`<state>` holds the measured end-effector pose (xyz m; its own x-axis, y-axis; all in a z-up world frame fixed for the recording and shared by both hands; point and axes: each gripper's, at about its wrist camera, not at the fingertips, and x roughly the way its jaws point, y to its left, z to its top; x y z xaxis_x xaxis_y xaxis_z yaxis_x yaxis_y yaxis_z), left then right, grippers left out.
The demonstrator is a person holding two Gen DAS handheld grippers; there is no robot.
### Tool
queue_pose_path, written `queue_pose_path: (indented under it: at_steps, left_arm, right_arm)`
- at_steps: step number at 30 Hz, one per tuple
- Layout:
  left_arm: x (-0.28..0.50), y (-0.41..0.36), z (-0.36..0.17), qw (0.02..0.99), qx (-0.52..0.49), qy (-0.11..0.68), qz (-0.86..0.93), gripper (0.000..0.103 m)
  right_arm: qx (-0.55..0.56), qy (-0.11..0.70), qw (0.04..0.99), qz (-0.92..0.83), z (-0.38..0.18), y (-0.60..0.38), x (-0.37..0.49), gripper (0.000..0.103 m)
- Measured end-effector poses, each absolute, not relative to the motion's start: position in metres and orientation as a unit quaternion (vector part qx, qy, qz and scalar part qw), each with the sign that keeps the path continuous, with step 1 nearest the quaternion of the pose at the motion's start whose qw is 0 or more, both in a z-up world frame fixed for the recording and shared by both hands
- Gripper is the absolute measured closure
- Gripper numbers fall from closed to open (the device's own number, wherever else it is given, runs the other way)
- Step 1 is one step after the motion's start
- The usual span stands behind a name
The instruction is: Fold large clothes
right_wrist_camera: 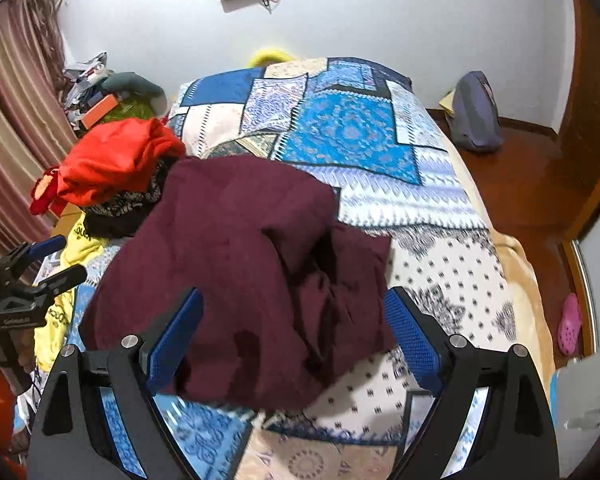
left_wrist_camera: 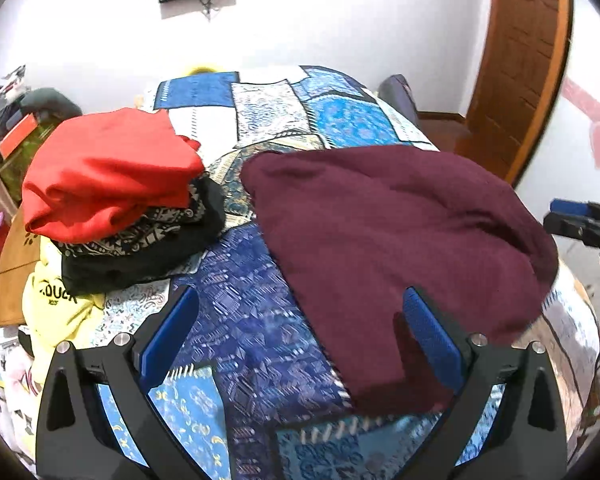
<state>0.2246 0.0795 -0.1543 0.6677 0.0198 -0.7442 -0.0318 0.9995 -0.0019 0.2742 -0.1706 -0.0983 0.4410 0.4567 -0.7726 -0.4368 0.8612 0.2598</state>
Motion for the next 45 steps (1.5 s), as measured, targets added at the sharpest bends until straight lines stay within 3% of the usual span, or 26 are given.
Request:
queue_pose_path:
  at_steps: [8, 11, 16, 31, 33, 35, 38, 41, 45]
  left_arm:
    - [0.265, 0.098, -0.195, 0.867, -0.116, 0.483, -0.045, 0.000]
    - [0.272, 0.098, -0.211, 0.849, -0.162, 0.498, -0.074, 0.000]
    - [0.288, 0.099, -0.231, 0.814, -0.232, 0.520, -0.116, 0.000]
    - [0.315, 0.084, -0.256, 0.766, -0.319, 0.536, -0.155, 0.002]
    - [0.312, 0.083, -0.251, 0.774, -0.313, 0.529, -0.154, 0.012]
    - [0.309, 0.084, -0.244, 0.782, -0.300, 0.525, -0.149, 0.018]
    - [0.309, 0.082, -0.233, 0.797, -0.278, 0.517, -0.143, 0.028]
    - [0.311, 0.075, -0.213, 0.814, -0.245, 0.509, -0.138, 0.036]
    - [0.316, 0.068, -0.178, 0.836, -0.210, 0.487, -0.144, 0.044]
  right_arm:
    - [0.032, 0.522, 0.816, 0.248, -0.153, -0.178, 0.306, 0.011]
    - [0.104, 0.550, 0.785, 0.265, -0.178, -0.200, 0.320, 0.003]
    - [0.167, 0.578, 0.741, 0.298, -0.209, -0.209, 0.336, 0.000]
    - [0.233, 0.625, 0.658, 0.348, -0.231, -0.206, 0.358, 0.000]
    - [0.232, 0.625, 0.658, 0.351, -0.228, -0.206, 0.359, 0.005]
    - [0.236, 0.621, 0.654, 0.361, -0.223, -0.205, 0.360, 0.024]
    - [0.228, 0.618, 0.661, 0.360, -0.213, -0.202, 0.357, 0.041]
    - [0.217, 0.614, 0.669, 0.359, -0.203, -0.198, 0.352, 0.054]
    - [0.201, 0.601, 0.683, 0.362, -0.178, -0.191, 0.349, 0.064]
